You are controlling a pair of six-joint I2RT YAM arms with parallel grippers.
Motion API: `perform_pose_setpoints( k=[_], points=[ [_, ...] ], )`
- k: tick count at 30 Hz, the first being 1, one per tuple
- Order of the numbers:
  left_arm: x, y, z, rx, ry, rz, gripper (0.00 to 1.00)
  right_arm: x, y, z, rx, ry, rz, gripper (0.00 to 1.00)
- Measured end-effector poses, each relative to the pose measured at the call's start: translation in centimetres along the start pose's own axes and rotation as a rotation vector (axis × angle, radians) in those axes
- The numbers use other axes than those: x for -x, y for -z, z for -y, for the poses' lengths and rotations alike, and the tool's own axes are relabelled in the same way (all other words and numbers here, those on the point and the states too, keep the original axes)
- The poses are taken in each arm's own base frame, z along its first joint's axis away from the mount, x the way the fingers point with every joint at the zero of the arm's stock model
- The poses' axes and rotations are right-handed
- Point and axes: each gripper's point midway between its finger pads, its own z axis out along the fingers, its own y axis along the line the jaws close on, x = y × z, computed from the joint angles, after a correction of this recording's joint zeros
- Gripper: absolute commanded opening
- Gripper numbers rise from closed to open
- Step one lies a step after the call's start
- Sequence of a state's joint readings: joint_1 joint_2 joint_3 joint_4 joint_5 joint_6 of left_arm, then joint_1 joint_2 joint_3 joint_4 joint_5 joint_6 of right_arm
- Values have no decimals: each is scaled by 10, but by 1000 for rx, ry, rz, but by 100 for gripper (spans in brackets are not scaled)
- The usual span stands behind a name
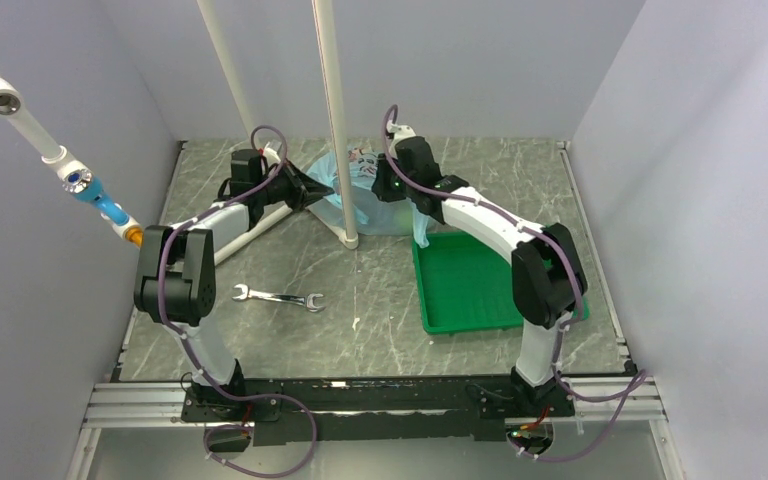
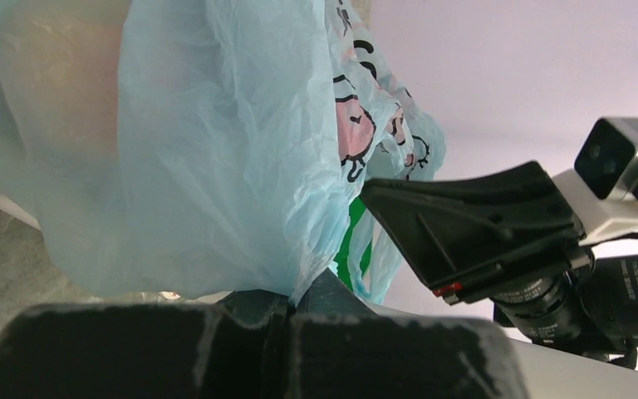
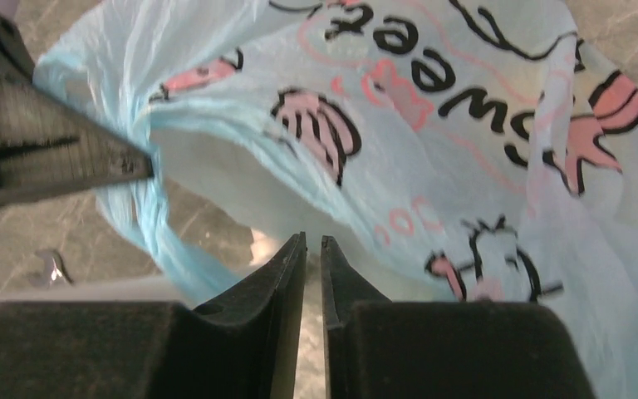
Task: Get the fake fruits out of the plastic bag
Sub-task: Adjust the plastic bag at the center of the board.
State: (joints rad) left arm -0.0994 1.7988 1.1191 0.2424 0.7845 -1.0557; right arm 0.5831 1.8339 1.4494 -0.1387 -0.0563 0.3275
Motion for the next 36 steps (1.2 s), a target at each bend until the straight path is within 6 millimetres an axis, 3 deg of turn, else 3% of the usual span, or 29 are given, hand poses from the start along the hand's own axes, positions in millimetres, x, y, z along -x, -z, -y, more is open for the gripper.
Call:
perform_pose_setpoints(
  k=[3, 12, 19, 24, 29, 33, 36],
  points=[
    [-1, 0, 1, -4, 1, -4, 0, 9, -14, -1, -7, -14, 22, 15],
    [-1, 1, 3, -9, 0, -5, 0, 52, -37, 4, -75, -15, 121, 41],
    [1, 2, 9, -11, -15, -8, 0, 47, -55, 21, -147, 10, 105, 38],
    [4, 3, 11, -10, -30, -6, 0, 23, -39, 27, -157, 14, 59, 39],
    [7, 5, 9, -5, -25, 0, 0, 29, -2, 10, -105, 3, 82, 45],
    [8, 6, 9, -4, -36, 3, 0, 51, 16, -7, -50, -4, 143, 27],
    [8, 7, 10, -6, -40, 5, 0, 53, 15, -18, 2, -20, 151, 12]
  ],
)
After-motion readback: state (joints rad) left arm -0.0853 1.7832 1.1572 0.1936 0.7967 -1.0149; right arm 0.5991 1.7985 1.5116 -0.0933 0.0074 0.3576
